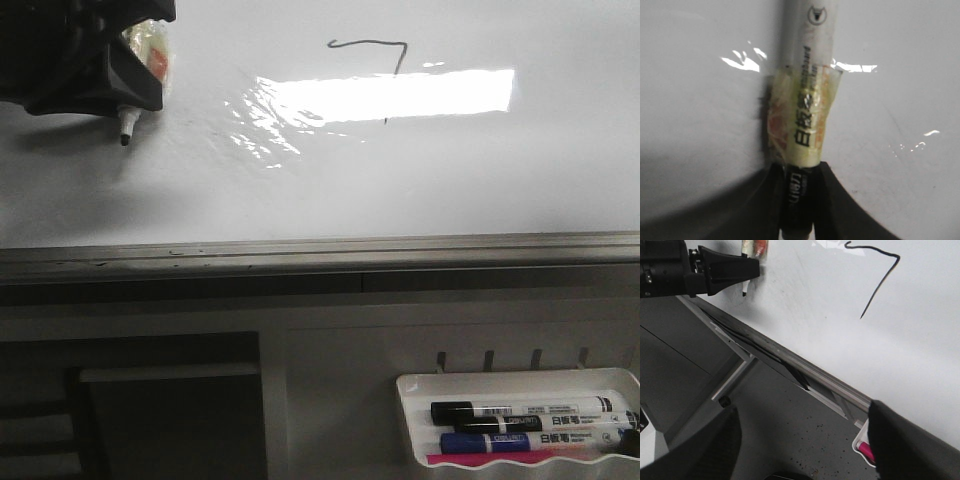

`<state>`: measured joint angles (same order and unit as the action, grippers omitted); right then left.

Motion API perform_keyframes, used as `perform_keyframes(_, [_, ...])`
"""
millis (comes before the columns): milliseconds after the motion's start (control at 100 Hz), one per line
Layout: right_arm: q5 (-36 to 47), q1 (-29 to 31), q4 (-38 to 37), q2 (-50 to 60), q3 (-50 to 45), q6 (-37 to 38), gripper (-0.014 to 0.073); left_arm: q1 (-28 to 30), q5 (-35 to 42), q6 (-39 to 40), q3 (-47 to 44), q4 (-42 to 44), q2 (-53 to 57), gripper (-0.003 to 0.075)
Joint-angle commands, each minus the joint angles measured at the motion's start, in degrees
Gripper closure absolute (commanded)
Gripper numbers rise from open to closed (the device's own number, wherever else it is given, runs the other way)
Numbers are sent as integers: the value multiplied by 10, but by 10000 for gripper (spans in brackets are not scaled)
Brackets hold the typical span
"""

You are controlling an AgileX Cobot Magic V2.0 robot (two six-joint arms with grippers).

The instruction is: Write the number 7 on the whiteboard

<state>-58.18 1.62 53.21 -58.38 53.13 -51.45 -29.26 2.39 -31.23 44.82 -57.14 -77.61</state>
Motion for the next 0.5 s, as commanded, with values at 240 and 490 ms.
perform_keyframes(240, [16, 5, 31, 10, 13, -9, 124, 1, 25, 1, 17, -2, 13, 301])
perform_keyframes(490, [16, 5, 31, 11, 13, -9, 125, 1, 3, -1, 17, 80, 64, 171])
